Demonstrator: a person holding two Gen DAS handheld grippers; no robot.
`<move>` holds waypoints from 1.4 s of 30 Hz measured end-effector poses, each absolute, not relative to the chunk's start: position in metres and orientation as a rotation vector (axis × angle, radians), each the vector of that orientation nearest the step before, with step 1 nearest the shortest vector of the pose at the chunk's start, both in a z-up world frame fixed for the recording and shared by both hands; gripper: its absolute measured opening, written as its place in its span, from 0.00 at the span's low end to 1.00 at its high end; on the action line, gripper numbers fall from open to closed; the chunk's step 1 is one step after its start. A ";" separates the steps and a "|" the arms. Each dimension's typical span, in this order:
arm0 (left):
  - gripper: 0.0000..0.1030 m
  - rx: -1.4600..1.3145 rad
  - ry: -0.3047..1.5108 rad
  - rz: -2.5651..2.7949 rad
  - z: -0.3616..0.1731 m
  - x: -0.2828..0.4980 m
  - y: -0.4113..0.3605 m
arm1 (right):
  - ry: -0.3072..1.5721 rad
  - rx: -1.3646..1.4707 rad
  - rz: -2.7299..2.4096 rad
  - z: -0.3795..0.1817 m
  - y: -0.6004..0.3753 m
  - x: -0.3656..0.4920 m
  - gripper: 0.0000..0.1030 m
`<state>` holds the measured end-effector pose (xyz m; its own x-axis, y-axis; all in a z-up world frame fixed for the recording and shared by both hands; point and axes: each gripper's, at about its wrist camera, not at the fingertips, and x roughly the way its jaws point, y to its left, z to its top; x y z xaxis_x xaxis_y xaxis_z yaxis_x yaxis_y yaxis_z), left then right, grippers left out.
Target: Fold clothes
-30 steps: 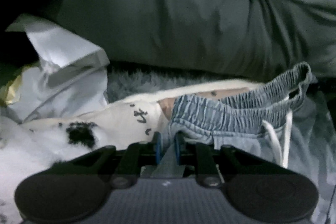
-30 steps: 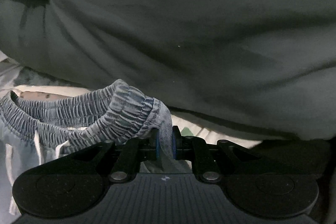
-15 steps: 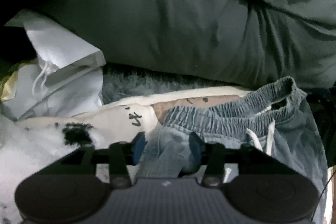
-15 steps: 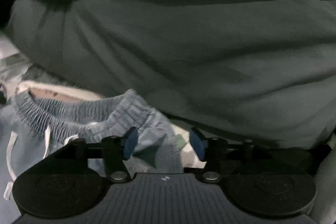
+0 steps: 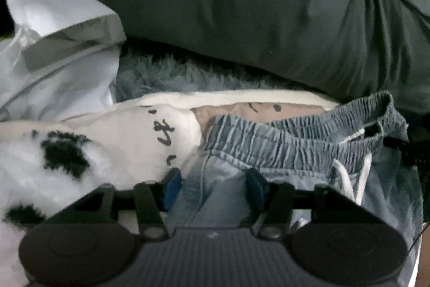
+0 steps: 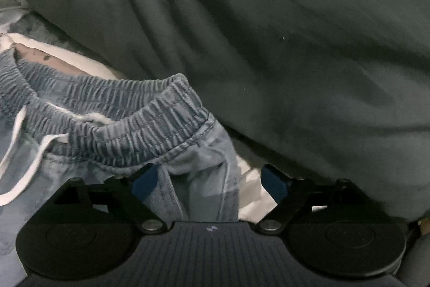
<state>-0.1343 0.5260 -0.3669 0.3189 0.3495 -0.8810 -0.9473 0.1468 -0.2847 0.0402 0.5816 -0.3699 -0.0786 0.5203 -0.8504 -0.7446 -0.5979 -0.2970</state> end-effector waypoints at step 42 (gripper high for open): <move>0.12 -0.838 0.696 1.190 -0.323 -0.126 0.514 | 0.684 -1.000 1.655 -0.351 0.608 0.094 0.46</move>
